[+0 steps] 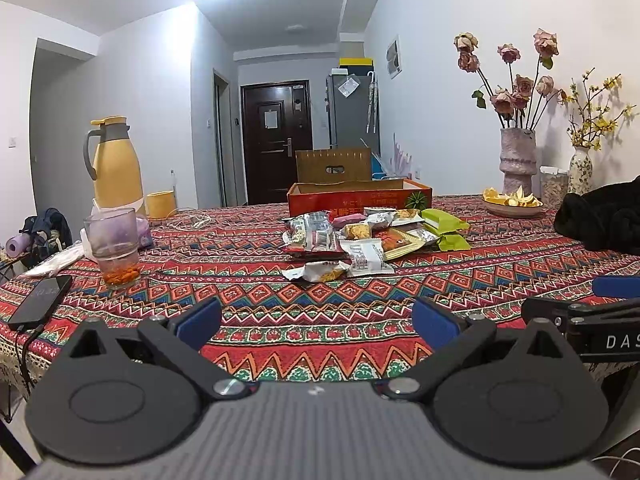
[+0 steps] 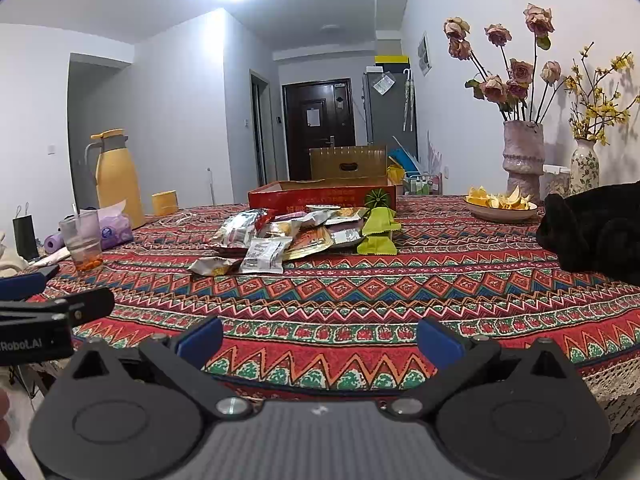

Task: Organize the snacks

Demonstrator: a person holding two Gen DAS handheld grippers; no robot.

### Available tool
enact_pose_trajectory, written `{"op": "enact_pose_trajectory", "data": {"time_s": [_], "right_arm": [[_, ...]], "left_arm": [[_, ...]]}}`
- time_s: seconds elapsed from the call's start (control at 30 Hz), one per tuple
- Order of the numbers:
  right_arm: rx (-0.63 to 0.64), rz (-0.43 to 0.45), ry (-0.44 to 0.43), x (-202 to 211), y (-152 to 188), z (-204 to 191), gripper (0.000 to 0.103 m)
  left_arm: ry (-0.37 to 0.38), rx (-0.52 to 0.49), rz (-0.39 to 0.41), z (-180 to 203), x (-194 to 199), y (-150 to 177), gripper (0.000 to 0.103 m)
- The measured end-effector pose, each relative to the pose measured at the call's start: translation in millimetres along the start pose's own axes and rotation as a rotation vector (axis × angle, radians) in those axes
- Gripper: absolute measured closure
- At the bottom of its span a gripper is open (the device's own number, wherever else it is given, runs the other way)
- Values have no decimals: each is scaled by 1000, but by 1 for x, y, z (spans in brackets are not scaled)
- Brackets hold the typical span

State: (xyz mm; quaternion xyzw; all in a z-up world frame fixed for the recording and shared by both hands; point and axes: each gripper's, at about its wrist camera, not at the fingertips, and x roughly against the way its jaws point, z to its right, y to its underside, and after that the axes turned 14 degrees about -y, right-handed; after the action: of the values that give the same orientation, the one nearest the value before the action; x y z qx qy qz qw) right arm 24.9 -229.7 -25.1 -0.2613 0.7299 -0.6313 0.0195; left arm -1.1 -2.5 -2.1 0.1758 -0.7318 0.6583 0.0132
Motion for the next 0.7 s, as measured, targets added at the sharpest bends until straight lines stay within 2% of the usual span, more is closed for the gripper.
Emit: {"op": "enact_pose_trajectory", "data": {"time_s": [0.7], "right_arm": [[-2,0,3,0,0,1,0]], "left_arm": [[1,-3,-2,1,1,0,0]]}}
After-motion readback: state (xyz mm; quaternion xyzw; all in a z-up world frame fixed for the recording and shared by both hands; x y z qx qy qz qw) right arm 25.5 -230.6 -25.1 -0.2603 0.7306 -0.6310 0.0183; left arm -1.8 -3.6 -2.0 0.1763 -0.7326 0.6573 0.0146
